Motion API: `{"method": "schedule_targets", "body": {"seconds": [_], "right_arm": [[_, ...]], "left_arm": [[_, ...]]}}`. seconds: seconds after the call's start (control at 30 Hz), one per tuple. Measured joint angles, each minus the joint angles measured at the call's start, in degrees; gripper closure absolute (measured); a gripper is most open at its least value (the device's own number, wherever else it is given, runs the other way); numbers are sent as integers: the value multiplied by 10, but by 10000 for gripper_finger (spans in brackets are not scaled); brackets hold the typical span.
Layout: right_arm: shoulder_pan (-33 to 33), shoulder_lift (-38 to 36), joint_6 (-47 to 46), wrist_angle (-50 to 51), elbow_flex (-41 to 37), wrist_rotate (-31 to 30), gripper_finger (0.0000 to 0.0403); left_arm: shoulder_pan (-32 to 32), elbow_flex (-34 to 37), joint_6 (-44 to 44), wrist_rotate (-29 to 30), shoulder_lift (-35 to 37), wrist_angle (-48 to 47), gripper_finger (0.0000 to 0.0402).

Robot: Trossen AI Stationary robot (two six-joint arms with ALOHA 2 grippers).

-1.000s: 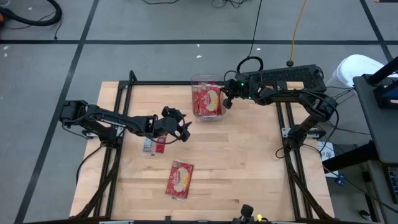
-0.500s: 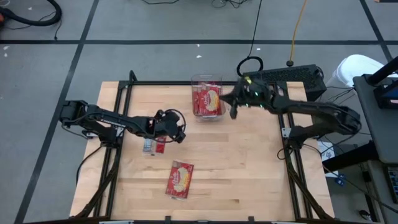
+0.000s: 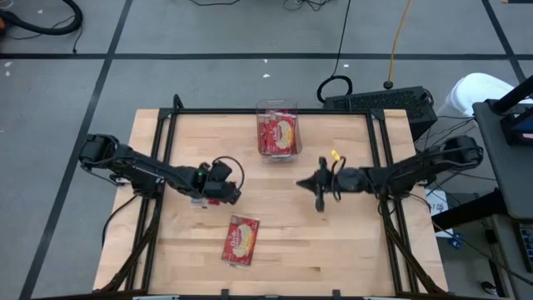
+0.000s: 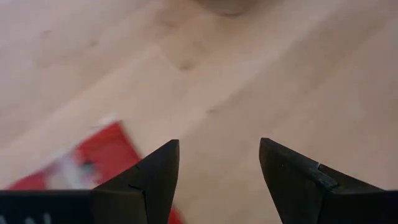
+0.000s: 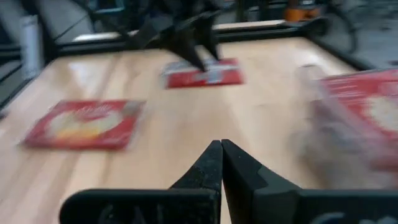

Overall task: Sort popcorn bags into baskets
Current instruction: Put the red popcorn pack into the transparent bin

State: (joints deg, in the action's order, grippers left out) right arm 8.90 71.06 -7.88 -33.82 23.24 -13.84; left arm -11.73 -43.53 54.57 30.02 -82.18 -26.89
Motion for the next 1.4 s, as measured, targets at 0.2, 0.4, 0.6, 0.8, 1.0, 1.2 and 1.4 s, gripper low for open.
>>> {"method": "schedule_targets", "body": {"seconds": [0.2, 0.4, 0.6, 0.8, 1.0, 1.2, 1.4], "right_arm": [[72, 68, -23, -8, 9, 3, 403], [115, 164, -35, -15, 70, 4, 403], [122, 265, -1, 11, 178, 5, 403], [124, 345, 81, 54, 283, 6, 390], [126, 401, 142, 121, 356, 28, 335], [126, 435, 195, 145, 391, 33, 282], [126, 442, 305, 146, 392, 3, 263]], "left_arm": [[-79, 0, -36, -4, 0, 53, 174], [-161, 0, -48, -4, 0, 76, 174], [-218, 0, -60, 2, -1, 72, 174], [-248, 0, -46, 26, -16, 69, 174], [-267, 0, -6, 35, -58, 71, 174], [-289, 0, 30, 35, -107, 82, 174], [-293, 0, 49, 38, -168, 159, 174]]}}
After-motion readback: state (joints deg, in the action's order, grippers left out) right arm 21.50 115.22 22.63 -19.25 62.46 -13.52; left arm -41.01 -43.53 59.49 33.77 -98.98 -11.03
